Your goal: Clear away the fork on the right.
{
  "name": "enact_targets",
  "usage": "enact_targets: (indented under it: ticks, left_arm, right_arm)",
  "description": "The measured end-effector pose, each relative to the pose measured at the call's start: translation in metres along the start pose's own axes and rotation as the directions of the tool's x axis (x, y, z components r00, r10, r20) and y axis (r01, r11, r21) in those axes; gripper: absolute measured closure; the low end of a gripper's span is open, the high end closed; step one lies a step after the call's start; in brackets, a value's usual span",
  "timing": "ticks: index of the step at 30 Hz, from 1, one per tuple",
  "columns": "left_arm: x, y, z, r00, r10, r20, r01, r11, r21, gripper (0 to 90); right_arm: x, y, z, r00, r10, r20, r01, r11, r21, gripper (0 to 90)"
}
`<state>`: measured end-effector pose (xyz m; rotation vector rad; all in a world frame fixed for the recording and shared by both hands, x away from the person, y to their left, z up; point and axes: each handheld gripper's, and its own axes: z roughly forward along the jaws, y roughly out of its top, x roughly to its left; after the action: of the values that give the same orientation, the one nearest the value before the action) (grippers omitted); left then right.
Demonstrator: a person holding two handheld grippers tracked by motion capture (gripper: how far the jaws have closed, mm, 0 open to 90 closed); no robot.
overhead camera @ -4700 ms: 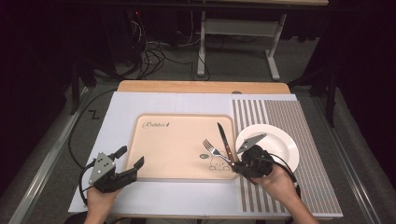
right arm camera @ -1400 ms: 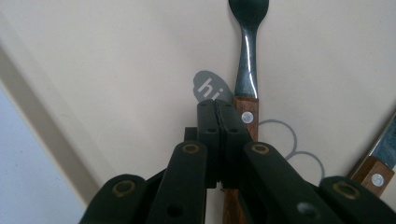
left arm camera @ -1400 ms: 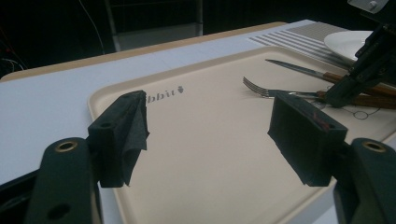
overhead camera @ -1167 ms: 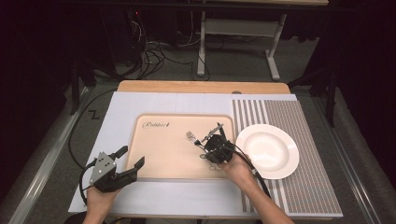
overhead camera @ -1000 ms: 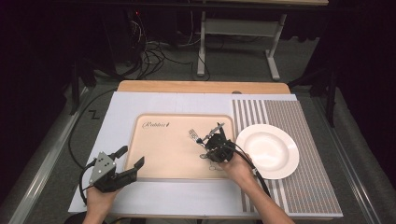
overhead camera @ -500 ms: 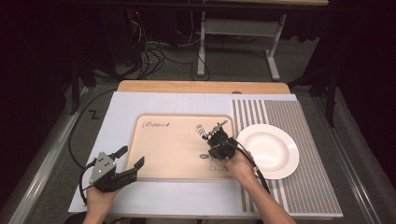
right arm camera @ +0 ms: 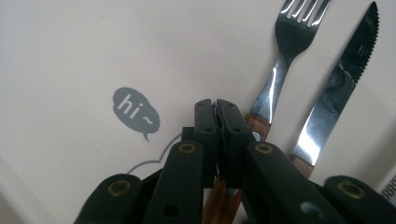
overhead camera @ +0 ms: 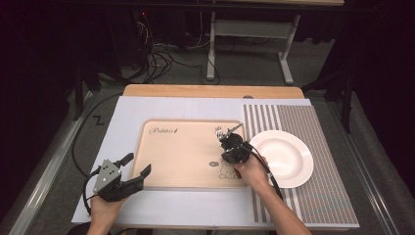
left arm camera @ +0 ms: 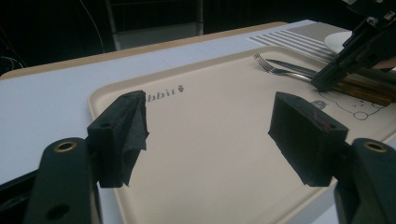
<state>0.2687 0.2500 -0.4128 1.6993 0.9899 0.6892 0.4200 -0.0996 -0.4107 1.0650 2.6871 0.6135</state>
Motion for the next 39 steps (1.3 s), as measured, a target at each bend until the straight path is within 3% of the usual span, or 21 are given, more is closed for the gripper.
enact_targets:
  ticks: [7,13,17,25,29,39]
  left_arm:
    - [0.000,0.000,-0.001,1.0000,-0.002,-0.002,0.002,1.0000,-0.006,28.2]
    - [0.000,0.000,0.000,1.0000,-0.006,0.001,0.006,1.0000,-0.003,28.2]
    - [0.000,0.000,0.000,1.0000,-0.004,0.000,0.004,1.0000,-0.002,28.2]
    - [0.000,0.000,0.000,1.0000,-0.007,-0.001,0.007,1.0000,-0.002,28.3]
    - [0.000,0.000,0.000,1.0000,-0.007,-0.003,0.007,1.0000,-0.002,28.3]
    - [0.000,0.000,0.000,0.9999,-0.011,-0.002,0.011,0.9999,0.004,29.3]
  right_arm:
    - [-0.003,0.000,0.000,1.0000,-0.002,0.009,0.002,1.000,0.001,88.9]
    - [-0.005,0.000,0.000,0.9997,0.022,0.005,-0.022,1.000,0.006,88.7]
    - [-0.006,0.000,0.000,1.0000,0.008,-0.001,-0.008,1.000,0.002,87.6]
    - [-0.006,-0.002,-0.005,0.9997,0.010,-0.021,-0.011,1.000,-0.028,78.9]
    - [-0.004,-0.003,-0.008,0.9998,-0.014,-0.015,0.013,1.000,-0.027,72.9]
    - [-0.005,-0.012,-0.019,0.9996,0.007,-0.027,-0.009,0.998,-0.057,62.6]
